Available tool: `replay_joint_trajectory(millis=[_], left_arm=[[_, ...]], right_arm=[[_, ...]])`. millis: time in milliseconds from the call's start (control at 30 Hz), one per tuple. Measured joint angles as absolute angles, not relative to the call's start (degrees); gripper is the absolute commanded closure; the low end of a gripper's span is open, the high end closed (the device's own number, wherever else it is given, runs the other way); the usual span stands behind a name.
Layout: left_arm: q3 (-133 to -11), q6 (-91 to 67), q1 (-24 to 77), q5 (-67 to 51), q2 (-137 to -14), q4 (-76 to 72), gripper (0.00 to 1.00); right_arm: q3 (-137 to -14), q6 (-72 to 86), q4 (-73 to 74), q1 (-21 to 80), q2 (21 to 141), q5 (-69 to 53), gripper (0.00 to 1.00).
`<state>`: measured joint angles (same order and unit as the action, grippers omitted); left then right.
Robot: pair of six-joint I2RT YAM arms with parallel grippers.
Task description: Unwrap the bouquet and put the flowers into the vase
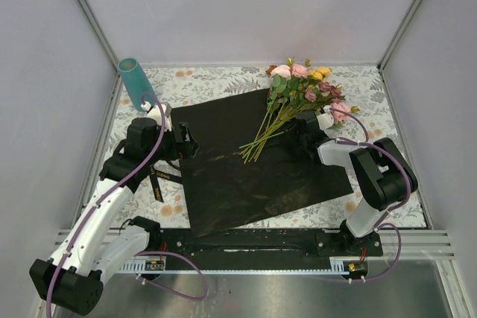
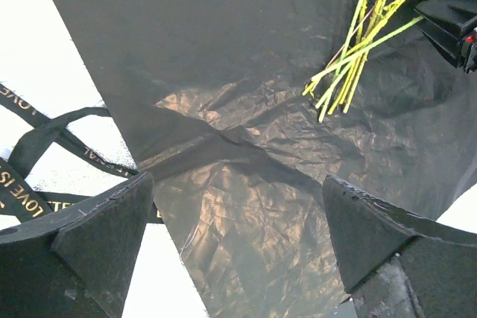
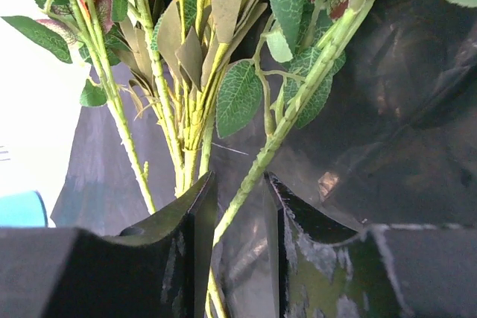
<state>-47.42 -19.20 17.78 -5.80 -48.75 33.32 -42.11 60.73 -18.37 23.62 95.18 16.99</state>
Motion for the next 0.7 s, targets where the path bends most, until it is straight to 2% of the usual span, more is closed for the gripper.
replay_joint_trajectory(millis=[367,533,700], left_arm=[[-47.4,-19.0,17.7,-2.6,-47.8,33.4,0.01],[-47.4,-19.0,17.7,-0.7,-47.7,33.5,0.01],[-47.4,-19.0,17.7,0.9,-47.7,33.8,0.01]], right_arm=[[-42.9,65.4,-23.1,20.9,100.1,14.0,0.64],[-42.9,65.6,-24.2,20.3,100.6,13.6,0.81],[-42.8,65.6,-25.5,20.1,100.3,13.3,0.89]])
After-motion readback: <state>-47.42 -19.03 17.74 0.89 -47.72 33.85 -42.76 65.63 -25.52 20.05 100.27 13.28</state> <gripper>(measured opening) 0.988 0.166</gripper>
